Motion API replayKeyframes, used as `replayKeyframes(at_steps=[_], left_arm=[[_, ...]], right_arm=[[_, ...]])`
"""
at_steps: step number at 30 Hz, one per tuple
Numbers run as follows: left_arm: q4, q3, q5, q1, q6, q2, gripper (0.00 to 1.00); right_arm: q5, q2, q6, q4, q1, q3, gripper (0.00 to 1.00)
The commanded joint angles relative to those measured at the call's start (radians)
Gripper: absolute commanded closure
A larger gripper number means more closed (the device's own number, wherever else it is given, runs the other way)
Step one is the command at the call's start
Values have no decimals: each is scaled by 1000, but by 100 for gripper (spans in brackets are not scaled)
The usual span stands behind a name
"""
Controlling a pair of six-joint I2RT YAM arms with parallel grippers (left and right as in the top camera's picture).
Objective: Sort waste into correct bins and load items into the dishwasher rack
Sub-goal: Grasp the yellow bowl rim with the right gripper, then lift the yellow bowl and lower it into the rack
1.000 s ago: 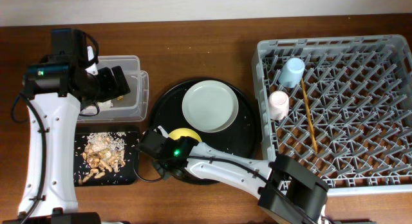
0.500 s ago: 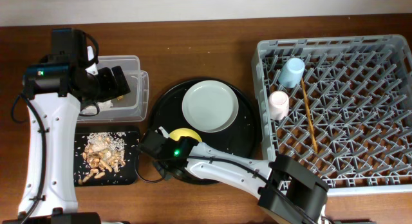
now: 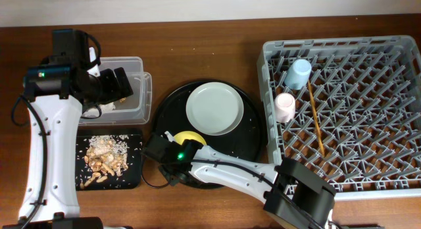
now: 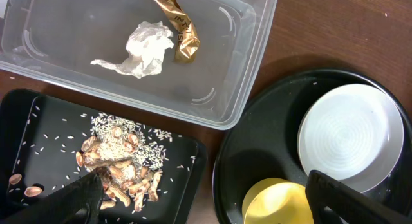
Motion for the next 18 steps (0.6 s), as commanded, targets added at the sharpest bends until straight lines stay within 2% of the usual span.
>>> replayKeyframes(at_steps=[1,3,11,18], left_arm=[[-1,-1,-7,-2,0,-8,0],[-1,-1,-7,-2,0,-8,0],[-1,-1,-7,-2,0,-8,0],[-1,-1,-7,-2,1,-8,0]], right_arm=[[20,8,4,-12,3,-8,90],[20,7,4,-21,2,-7,96],[20,-6,3,-46,0,5,96],[21,-142,-152,-253,-9,164,96]])
